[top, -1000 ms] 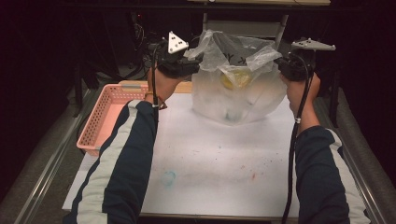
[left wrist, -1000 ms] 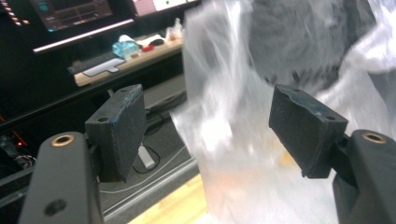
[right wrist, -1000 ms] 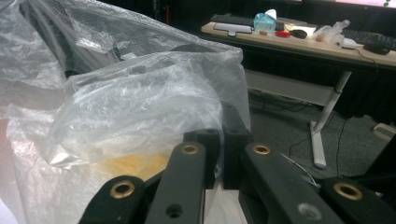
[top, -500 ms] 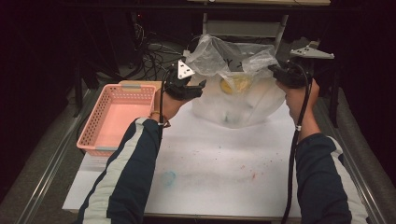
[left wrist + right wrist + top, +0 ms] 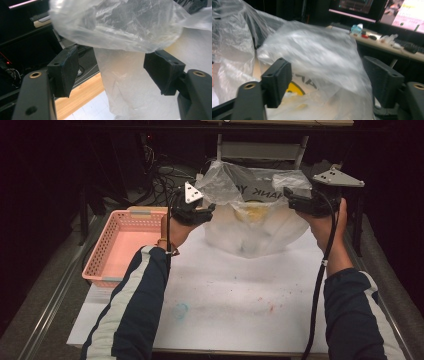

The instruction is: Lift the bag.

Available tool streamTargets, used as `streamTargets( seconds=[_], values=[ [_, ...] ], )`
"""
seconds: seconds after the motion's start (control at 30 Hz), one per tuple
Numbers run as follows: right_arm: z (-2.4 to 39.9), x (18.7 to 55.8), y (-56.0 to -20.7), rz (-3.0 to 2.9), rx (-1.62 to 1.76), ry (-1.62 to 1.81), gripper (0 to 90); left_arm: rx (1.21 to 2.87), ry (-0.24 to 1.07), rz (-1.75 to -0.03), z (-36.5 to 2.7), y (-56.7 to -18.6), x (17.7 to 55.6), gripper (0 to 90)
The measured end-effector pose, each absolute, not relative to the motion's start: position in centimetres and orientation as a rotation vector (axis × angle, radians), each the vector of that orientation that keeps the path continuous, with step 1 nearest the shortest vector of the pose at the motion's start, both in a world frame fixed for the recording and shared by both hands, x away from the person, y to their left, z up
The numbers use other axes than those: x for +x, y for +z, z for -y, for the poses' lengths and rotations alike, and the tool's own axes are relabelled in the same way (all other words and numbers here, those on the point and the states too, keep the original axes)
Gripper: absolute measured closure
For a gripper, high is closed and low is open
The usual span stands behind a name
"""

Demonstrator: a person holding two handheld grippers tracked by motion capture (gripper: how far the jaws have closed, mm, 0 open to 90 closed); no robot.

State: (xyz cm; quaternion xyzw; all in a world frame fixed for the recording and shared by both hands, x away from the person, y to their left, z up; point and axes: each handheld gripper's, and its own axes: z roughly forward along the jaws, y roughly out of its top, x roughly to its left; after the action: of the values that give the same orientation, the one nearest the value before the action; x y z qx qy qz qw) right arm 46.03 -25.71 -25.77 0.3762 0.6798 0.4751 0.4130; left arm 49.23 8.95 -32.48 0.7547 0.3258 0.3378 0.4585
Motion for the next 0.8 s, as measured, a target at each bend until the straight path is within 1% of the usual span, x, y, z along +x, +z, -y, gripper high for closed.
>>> streamTargets(
  seconds=[0.3,0.37,0.43,0.6,0.73,0.8],
  values=[
    [26.5,44.5,-24.9,-1.661,0.915,1.235,18.5,1.855,0.861,-0.802,-9.3,-31.9,48.9,28.5],
    [26.6,44.1,-24.6,-1.661,0.902,1.258,17.2,1.848,0.882,-0.810,-9.2,-31.9,48.9,29.3],
    [26.7,43.7,-24.3,-1.658,0.898,1.282,16.5,1.848,0.879,-0.807,-9.2,-31.8,48.9,32.8],
    [26.9,42.7,-23.5,-1.665,0.882,1.310,13.3,1.853,0.886,-0.819,-9.0,-31.9,49.1,32.8],
    [27.2,41.9,-23.5,-1.672,0.880,1.292,12.5,1.859,0.893,-0.829,-9.0,-32.0,49.2,33.2],
    [27.4,41.6,-23.7,-1.675,0.876,1.275,12.4,1.863,0.895,-0.833,-9.0,-32.1,49.3,36.0]
  ],
)
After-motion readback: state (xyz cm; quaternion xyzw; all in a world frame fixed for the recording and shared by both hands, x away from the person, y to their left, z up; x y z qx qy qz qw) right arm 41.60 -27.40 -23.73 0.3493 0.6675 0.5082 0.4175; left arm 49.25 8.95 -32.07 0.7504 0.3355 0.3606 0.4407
